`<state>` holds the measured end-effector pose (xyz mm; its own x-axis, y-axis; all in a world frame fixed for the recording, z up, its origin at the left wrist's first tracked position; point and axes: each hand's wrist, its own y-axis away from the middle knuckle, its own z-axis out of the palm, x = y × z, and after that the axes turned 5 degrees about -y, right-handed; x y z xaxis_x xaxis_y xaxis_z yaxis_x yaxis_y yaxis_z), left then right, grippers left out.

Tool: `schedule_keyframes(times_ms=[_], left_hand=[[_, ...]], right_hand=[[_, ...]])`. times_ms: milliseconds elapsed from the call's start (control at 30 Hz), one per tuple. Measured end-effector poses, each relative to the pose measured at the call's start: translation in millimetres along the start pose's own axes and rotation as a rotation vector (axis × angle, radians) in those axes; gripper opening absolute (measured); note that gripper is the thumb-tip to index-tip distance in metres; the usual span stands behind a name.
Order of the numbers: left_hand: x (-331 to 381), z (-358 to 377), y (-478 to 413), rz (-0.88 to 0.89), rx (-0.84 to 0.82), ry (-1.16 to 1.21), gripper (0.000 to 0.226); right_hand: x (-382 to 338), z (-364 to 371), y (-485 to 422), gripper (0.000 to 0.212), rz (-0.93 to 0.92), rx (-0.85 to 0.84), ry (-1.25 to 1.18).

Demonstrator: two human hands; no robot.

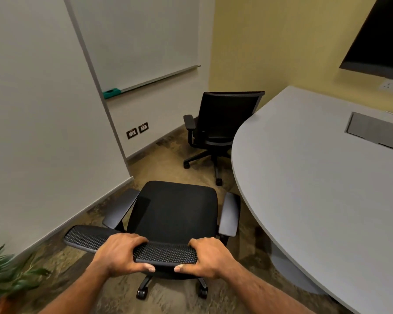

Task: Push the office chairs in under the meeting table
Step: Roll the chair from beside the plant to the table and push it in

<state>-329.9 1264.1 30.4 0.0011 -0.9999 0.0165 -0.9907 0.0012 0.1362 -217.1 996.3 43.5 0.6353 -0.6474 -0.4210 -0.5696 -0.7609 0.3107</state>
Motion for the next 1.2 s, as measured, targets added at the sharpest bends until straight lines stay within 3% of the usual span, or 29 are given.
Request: schedule_keyframes(times_ms=[767, 1200], left_hand=[[-99.5, -37.6, -215.8, 0.568, -0.024, -0.038, 0.118], [-107.5, -44.5, -323.9, 0.758, -0.027, -0.023, 0.114]], right_hand=[[-16.6, -33.8, -97.1, 0.082, 0.480, 0.300, -0.182], [22.2, -48.0, -146.4, 0.092, 0.600, 0.403, -0.181]])
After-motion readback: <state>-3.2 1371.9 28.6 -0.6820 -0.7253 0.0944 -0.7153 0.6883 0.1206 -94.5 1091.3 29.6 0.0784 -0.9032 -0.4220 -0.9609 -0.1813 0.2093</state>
